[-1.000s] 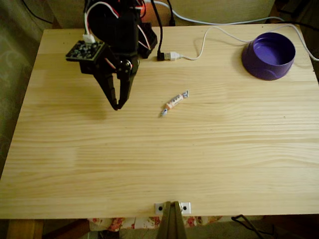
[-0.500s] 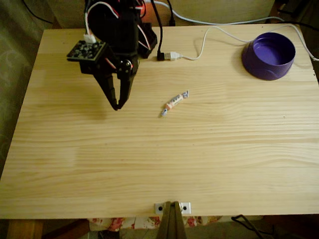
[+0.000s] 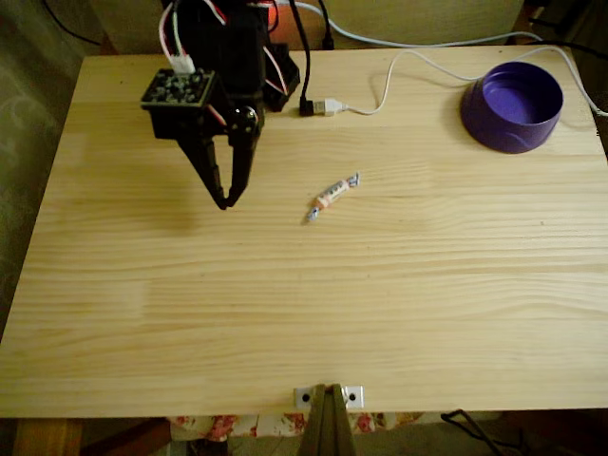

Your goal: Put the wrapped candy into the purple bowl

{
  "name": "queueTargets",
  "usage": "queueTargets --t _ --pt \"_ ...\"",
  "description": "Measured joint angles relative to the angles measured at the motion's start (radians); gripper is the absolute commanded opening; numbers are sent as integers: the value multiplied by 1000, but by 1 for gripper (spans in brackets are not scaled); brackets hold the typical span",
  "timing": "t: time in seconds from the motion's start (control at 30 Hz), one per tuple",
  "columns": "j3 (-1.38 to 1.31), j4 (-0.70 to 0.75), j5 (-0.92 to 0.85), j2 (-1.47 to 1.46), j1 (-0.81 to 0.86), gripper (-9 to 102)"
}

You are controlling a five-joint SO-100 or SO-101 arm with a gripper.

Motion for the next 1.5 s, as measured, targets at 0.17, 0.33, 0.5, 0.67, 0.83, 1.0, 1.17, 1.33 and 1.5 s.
queueTargets --t 0.17,0.33,0.5,0.67,0.83,1.0,1.17,1.33,1.5 --pt "-160 17 -109 -176 -14 -1" --pt "-321 94 -229 -382 -81 -1" --pt "-476 178 -379 -566 -132 -1" --pt "-607 261 -615 -703 -189 -1" --pt "-663 339 -776 -784 -264 -1" --pt "-663 360 -939 -795 -327 0" --pt "-663 357 -1080 -795 -416 0" --pt "-663 339 -1115 -841 -532 2" --pt "-663 319 -1078 -894 -646 18"
